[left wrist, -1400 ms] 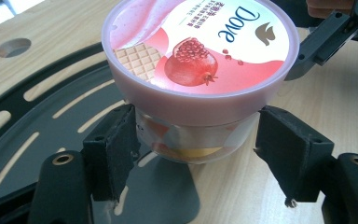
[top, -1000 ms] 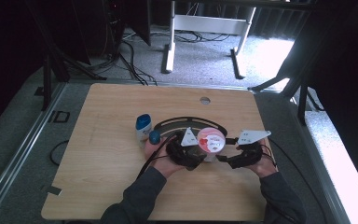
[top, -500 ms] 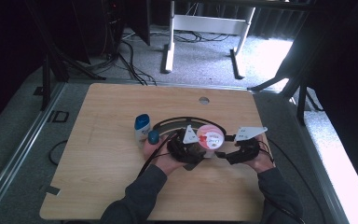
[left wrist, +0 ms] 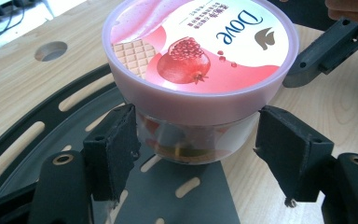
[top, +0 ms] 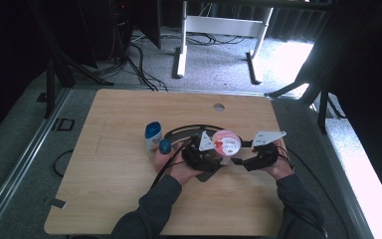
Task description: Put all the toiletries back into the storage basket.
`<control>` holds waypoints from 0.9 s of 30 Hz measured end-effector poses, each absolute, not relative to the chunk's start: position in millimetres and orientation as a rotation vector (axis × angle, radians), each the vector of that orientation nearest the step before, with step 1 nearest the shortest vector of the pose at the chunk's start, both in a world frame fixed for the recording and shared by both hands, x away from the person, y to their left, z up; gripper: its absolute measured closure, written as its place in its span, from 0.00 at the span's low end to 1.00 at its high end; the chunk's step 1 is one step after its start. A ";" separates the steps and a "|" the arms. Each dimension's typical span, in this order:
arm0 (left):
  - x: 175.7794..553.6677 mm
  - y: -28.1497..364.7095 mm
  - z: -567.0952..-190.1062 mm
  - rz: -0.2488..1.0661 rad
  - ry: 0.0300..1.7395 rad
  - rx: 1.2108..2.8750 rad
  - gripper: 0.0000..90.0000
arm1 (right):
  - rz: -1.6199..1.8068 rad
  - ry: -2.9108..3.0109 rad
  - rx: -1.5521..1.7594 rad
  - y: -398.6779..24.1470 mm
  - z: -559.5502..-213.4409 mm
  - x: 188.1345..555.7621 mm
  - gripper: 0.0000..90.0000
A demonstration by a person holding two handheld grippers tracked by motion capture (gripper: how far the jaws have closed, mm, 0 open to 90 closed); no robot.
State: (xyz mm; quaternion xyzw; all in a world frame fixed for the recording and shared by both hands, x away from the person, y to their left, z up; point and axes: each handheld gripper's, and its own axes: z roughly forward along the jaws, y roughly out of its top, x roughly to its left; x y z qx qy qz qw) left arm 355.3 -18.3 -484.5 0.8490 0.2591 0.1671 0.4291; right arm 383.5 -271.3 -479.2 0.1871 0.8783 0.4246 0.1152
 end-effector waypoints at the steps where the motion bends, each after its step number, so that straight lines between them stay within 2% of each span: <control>1: 356.0 -18.6 -484.7 0.418 0.652 2.115 0.33 | 1.243 2.573 0.550 -271.1 -479.0 384.6 0.28; 27: 375.4 -26.3 -488.3 0.437 0.696 2.097 0.34 | 1.232 2.563 0.605 -273.9 -481.2 405.9 0.28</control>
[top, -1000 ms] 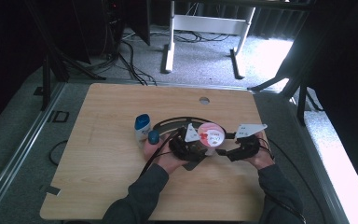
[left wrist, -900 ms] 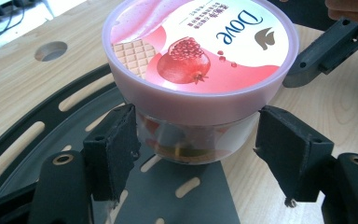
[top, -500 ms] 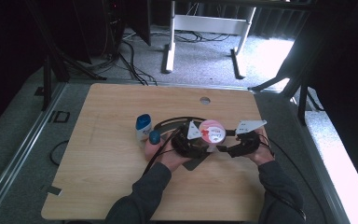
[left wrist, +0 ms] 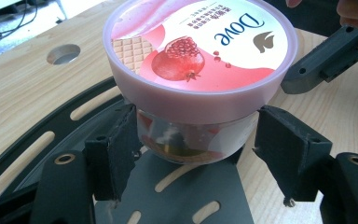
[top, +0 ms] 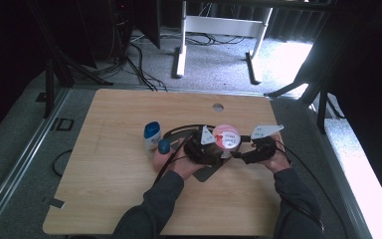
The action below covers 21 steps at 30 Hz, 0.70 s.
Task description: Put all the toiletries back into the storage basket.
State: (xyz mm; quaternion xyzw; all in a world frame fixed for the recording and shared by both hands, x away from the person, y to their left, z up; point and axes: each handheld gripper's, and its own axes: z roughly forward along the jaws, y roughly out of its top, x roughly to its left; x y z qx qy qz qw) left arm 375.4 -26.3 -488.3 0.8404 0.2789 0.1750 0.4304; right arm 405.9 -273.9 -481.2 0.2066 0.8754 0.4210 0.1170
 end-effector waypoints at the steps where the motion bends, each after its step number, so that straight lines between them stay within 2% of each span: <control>1: 376.2 -26.2 -488.6 0.437 0.697 2.099 0.34 | 1.231 2.565 0.607 -273.7 -481.4 406.7 0.28; 21: 389.9 -31.4 -501.4 0.439 0.752 2.089 0.34 | 1.192 2.571 0.652 -271.0 -491.0 422.0 0.29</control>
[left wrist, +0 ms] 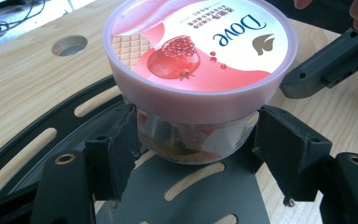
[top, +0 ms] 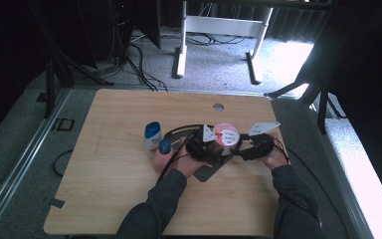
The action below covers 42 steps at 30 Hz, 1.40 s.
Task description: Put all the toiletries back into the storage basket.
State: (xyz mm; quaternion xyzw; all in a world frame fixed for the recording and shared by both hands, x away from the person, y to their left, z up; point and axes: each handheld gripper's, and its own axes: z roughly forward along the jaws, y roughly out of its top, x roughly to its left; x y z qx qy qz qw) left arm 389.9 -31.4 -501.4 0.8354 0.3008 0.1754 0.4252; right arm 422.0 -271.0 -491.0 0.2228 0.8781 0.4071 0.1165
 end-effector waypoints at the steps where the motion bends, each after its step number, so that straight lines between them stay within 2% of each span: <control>1: 390.8 -31.9 -502.0 0.438 0.753 2.091 0.34 | 1.191 2.572 0.659 -271.2 -491.7 422.6 0.29; 42: 412.2 -44.6 -522.4 0.419 0.757 2.107 0.36 | 1.119 2.561 0.770 -276.5 -509.9 435.9 0.29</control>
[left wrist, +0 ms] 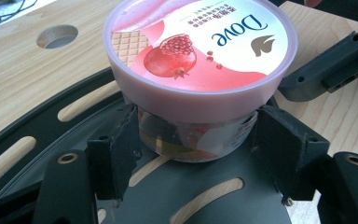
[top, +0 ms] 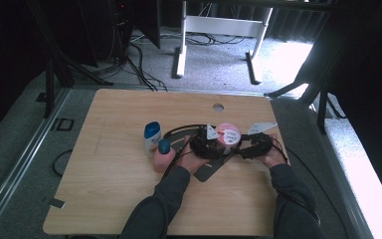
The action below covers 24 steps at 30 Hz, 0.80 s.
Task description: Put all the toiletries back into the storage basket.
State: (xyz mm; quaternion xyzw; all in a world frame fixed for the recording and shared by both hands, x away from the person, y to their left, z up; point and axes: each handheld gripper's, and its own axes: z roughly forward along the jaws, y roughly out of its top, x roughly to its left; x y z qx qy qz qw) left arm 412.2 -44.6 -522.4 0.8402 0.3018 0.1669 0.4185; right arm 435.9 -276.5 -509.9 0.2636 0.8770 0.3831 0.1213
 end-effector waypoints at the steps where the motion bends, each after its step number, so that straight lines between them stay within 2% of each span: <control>1: 412.4 -44.7 -522.7 0.419 0.757 2.107 0.36 | 1.120 2.560 0.770 -276.5 -510.3 436.3 0.29; 24: 412.7 -49.5 -528.2 0.402 0.784 2.138 0.36 | 1.083 2.577 0.775 -276.7 -516.3 436.2 0.30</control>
